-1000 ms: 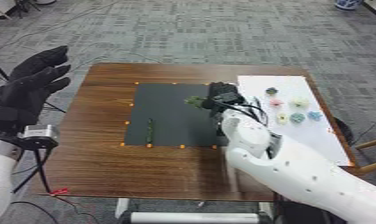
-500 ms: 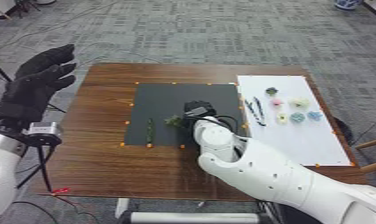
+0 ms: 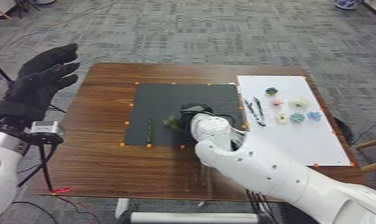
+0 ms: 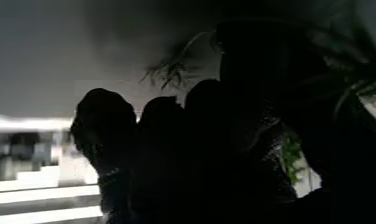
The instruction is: Arrange flowers
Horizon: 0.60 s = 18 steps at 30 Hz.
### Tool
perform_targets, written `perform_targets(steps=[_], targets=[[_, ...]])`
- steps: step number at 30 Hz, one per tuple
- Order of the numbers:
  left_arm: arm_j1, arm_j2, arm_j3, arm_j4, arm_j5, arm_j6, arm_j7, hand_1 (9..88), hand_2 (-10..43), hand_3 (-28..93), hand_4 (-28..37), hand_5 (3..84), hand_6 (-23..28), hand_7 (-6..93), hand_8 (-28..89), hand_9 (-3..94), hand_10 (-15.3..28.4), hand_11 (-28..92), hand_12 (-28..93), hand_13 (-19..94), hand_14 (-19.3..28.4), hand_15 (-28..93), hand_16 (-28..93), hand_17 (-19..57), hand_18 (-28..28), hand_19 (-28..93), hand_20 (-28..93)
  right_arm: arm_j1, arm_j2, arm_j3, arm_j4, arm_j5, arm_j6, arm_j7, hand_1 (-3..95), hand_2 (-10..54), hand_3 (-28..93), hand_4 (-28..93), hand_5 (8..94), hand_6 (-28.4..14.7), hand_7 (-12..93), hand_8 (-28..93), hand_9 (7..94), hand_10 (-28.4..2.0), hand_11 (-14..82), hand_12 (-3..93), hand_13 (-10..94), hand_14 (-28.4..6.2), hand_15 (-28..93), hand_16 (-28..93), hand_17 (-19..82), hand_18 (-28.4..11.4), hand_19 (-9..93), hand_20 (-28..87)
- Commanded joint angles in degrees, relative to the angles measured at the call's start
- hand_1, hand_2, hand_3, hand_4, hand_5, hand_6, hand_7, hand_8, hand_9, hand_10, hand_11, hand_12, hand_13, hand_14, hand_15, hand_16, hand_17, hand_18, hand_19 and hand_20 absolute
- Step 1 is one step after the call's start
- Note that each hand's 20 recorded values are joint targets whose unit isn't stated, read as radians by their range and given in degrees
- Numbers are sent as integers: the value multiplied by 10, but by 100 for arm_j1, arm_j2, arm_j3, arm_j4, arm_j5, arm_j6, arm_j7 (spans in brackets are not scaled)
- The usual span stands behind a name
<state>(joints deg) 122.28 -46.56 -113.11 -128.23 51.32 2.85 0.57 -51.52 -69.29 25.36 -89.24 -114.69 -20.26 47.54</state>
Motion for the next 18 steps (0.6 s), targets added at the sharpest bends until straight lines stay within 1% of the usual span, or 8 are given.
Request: perform_targets(steps=[1, 5, 6, 11, 12, 13, 14, 18], targets=[[9, -18, -29, 4, -23, -75, -31, 261, -79, 714, -279, 228, 20, 211, -102, 146, 92, 205, 196, 55, 120, 391, -47, -113, 177, 391, 80, -320, 2, 121, -256, 0, 69, -4, 180, 99, 830, -230, 922, 40, 523, -34, 937, -72, 605, 424, 897, -68, 824, 388, 558, -242, 932, 609], [29, -22, -41, 0, -23, -37, -6, 260, -79, 717, -279, 228, 19, 212, -102, 147, 91, 205, 196, 56, 119, 391, -48, -112, 176, 391, 80, -406, 151, 324, -490, -18, 289, -108, 137, 96, 809, -255, 920, 35, 493, -41, 937, -70, 582, 429, 895, -64, 815, 394, 558, -242, 932, 605], [33, -30, -49, -2, -25, -49, -6, 260, -80, 718, -280, 228, 19, 212, -102, 147, 91, 205, 196, 56, 119, 390, -48, -113, 176, 390, 80, -388, 213, 303, -537, -93, 376, -120, 129, 95, 805, -259, 917, 33, 484, -43, 937, -70, 574, 430, 893, -65, 813, 396, 557, -241, 932, 605], [84, -44, -77, -22, -24, -28, 4, 258, -82, 723, -281, 229, 19, 210, -103, 147, 88, 204, 193, 57, 117, 385, -49, -111, 173, 387, 80, -411, 238, 468, -548, -93, 555, -108, 95, 99, 800, -267, 912, 27, 460, -41, 937, -71, 553, 450, 888, -63, 807, 400, 551, -242, 932, 600], [82, -54, -67, -24, -24, -26, -10, 258, -82, 723, -281, 229, 19, 210, -103, 147, 88, 203, 193, 56, 117, 384, -49, -111, 173, 387, 80, -437, 222, 520, -531, -118, 527, -79, 89, 100, 798, -269, 912, 25, 456, -41, 937, -71, 552, 451, 887, -63, 808, 401, 551, -242, 932, 600], [85, -55, -59, -26, -22, -21, 9, 258, -82, 724, -281, 229, 19, 210, -102, 147, 88, 203, 192, 56, 117, 384, -49, -112, 173, 386, 80, -458, 228, 571, -544, -78, 566, -76, 84, 101, 797, -270, 910, 23, 451, -42, 937, -71, 551, 451, 887, -63, 808, 401, 550, -242, 932, 601], [65, -56, -58, -19, -26, -55, -7, 258, -82, 724, -281, 228, 19, 210, -102, 147, 88, 203, 193, 56, 116, 383, -49, -112, 173, 386, 80, -505, 228, 653, -581, -18, 589, -63, 83, 102, 797, -270, 910, 21, 448, -42, 937, -71, 550, 452, 887, -62, 807, 401, 550, -242, 932, 601], [65, -59, -65, -25, -19, -20, -6, 258, -82, 724, -281, 228, 18, 209, -102, 146, 87, 200, 191, 56, 116, 380, -49, -112, 172, 385, 81, -632, 196, 903, -670, 4, 503, -131, 73, 99, 798, -268, 907, 18, 438, -41, 937, -72, 547, 452, 887, -60, 805, 402, 551, -241, 932, 601]])
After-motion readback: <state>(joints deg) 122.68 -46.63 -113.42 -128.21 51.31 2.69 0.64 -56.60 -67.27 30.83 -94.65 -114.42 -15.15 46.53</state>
